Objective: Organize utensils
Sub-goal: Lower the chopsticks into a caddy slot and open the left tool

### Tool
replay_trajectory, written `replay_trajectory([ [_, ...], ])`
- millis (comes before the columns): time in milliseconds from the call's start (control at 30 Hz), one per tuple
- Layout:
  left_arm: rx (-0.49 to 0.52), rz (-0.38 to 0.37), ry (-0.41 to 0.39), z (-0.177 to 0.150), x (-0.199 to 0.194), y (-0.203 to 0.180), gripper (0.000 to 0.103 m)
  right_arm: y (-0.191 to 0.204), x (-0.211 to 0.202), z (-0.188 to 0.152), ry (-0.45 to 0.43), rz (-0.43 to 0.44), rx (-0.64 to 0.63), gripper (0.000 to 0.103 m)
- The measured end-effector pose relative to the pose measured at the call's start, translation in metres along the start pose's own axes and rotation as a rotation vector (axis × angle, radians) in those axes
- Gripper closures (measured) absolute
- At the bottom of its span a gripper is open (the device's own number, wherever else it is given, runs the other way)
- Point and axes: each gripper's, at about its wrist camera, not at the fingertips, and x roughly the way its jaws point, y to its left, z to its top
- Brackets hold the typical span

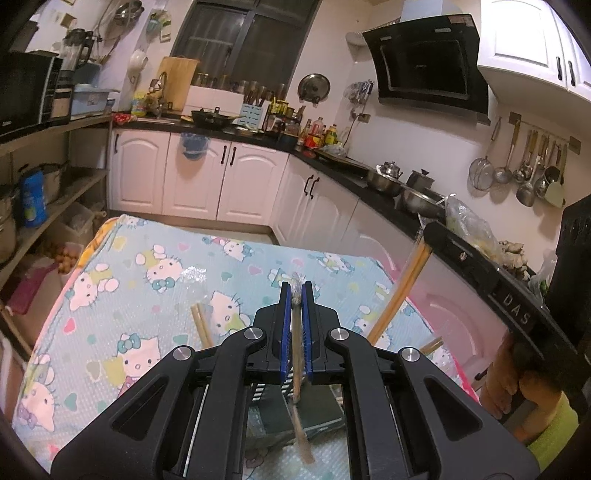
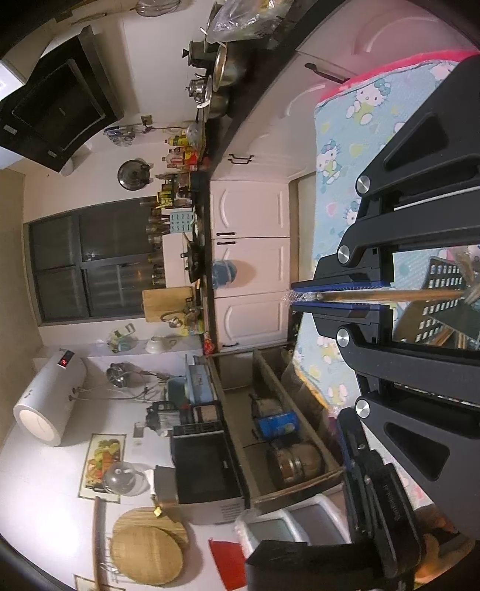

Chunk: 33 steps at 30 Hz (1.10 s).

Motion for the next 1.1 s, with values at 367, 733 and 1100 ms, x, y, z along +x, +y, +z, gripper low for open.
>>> replay_trajectory([
  [367, -0.011, 0.011, 0.028, -0.015, 0.002, 0.007, 0.102, -0.007, 0.002, -0.028, 0.05, -0.035, 0.008, 0.098],
  [733, -0.035, 0.021, 0.037, -0.023, -0.001, 0.015, 0.101, -0.022, -0.004, -0.037, 0.105, -0.085, 0.047, 0.098],
  [1100, -0.033, 0.022, 0.039, -0.026, -0.005, 0.014, 0.1, -0.034, -0.011, -0.038, 0.136, -0.105, 0.095, 0.097],
])
